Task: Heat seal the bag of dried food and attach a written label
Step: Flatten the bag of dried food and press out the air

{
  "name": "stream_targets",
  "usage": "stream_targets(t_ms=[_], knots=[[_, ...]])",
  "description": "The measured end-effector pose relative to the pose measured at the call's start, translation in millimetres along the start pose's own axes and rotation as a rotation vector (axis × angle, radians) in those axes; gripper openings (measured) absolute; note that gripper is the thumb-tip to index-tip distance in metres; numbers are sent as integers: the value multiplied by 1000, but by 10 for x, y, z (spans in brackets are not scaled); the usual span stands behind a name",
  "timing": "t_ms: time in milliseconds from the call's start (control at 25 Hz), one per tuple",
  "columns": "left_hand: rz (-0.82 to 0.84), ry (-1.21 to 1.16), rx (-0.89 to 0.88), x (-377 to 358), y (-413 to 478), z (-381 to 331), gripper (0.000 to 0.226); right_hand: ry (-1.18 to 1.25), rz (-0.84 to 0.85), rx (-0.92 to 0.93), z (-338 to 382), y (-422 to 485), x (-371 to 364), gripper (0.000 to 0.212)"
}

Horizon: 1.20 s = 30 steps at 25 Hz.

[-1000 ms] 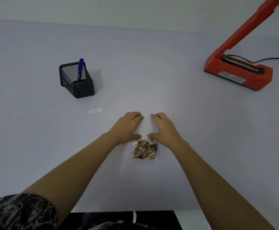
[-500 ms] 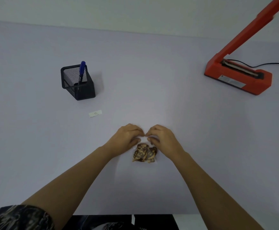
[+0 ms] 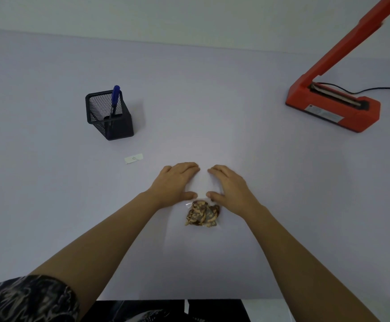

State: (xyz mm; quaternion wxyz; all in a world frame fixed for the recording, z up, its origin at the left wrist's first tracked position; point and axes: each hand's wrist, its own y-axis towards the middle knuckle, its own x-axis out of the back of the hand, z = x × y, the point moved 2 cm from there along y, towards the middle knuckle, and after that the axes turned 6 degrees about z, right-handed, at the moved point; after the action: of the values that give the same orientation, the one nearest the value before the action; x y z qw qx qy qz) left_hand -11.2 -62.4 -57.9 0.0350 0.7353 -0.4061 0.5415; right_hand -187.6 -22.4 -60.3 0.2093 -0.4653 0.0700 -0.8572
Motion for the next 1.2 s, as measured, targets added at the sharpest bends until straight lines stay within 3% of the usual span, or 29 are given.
stream_targets(t_ms=[160,320,400,760,1200], knots=[[-62,-57,-24,-45,-32,23,65,-5,-14,-24,9,7,7,65],[-162,-90,-145,-172,-135,-1,31,24,-52,58,33,-17,-43,33],[-164,-111,-147,-229,-150,5,30,51,-60,87,17,-46,-80,24],[-78,-51,-11,-63,-52,56,66,-3,-5,1,-22,-8,-37,56],[2,-10,50,102,17,-45,74,124,51,-84,-66,56,24,82]])
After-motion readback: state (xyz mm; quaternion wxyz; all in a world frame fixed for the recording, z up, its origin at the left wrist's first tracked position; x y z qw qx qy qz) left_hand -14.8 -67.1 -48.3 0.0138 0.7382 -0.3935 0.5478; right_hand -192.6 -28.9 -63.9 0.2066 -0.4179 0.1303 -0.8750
